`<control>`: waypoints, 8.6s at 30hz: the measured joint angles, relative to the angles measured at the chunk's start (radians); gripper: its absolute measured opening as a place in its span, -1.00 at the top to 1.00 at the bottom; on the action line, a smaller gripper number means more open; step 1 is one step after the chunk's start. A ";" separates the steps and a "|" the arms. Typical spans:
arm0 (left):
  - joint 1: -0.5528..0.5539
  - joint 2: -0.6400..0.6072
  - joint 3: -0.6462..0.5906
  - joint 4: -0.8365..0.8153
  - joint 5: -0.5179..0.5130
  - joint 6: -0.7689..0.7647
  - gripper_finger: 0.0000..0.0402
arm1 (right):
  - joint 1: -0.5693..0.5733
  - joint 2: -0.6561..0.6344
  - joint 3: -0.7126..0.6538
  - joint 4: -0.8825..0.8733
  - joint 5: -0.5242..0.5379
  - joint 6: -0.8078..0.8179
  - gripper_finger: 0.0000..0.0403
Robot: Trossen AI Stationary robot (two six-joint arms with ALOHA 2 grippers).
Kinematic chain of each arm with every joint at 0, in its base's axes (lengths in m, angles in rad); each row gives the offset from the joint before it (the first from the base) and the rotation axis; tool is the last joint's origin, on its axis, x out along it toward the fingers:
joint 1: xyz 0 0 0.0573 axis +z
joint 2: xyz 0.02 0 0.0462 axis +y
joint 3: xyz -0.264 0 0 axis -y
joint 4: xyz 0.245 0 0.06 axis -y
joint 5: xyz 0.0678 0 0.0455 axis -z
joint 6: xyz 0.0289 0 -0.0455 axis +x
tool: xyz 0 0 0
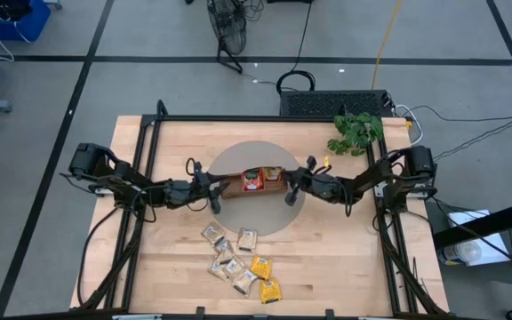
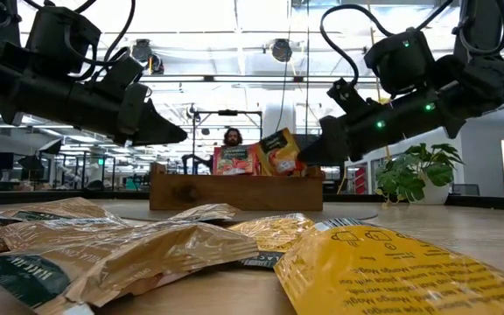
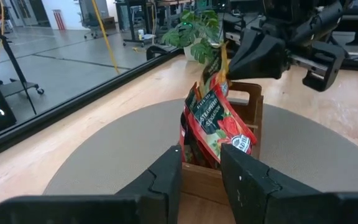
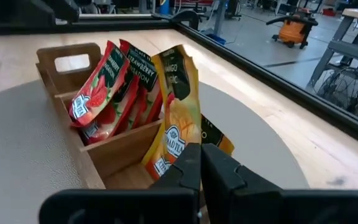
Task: Pick & Place Tea
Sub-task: Put the yellow tea bag into the wooden organizer
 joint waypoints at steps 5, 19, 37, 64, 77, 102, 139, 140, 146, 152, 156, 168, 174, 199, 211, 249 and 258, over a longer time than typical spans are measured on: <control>0.000 0.000 0.000 0.000 0.000 0.000 0.43 | 0.000 0.000 0.000 0.023 0.000 0.021 0.92; 0.000 0.000 0.000 0.000 0.000 0.000 0.43 | 0.038 -0.036 0.006 0.071 -0.005 -0.160 0.53; 0.000 0.000 0.002 0.006 -0.002 0.000 0.43 | -0.004 0.028 0.768 -1.476 -0.346 -0.323 1.00; 0.000 0.000 0.002 0.001 0.000 0.000 0.43 | -0.078 0.090 0.903 -1.627 -0.324 -0.419 1.00; 0.000 0.000 0.002 0.000 0.000 0.000 0.43 | -0.115 0.211 0.906 -1.700 -0.423 -0.401 1.00; 0.000 0.000 0.002 0.000 0.000 0.000 0.43 | 0.043 0.231 0.823 -1.425 -0.041 -0.129 1.00; 0.000 0.000 0.003 0.000 0.000 0.000 0.43 | 0.312 0.011 0.777 -1.390 -0.025 -0.173 1.00; 0.000 0.000 0.003 0.000 0.000 0.000 0.43 | 0.332 0.010 0.777 -1.377 -0.100 -0.188 1.00; 0.000 0.000 0.003 0.000 0.000 0.000 0.43 | 0.414 0.023 0.715 -1.199 -0.397 -0.284 0.89; 0.000 0.000 0.003 0.000 0.000 0.000 0.43 | 0.507 0.025 0.541 -0.942 -0.399 -0.516 0.37; 0.000 0.000 0.003 0.000 0.000 0.000 0.43 | 0.595 0.064 0.476 -0.811 -0.269 -0.617 0.01; 0.000 0.000 0.003 0.000 0.000 0.000 0.43 | 0.705 0.238 0.531 -0.707 0.056 -0.898 -0.21; 0.000 0.000 0.003 0.002 0.000 0.000 0.43 | 0.681 0.241 0.537 -0.684 0.051 -1.009 -0.18; 0.000 0.000 0.003 0.000 0.000 0.000 0.43 | 0.581 0.281 0.750 -1.071 -0.181 -0.867 -0.18; 0.000 0.000 0.003 0.001 0.000 0.000 0.43 | 0.538 0.351 0.785 -1.038 -0.228 -0.889 -0.13; 0.000 0.000 0.003 -0.001 0.000 0.000 0.43 | 0.536 0.107 0.772 -1.102 -0.467 -0.312 0.99; 0.000 0.000 0.003 0.000 0.000 0.000 0.43 | 0.693 0.171 0.762 -0.967 -0.394 -0.190 0.34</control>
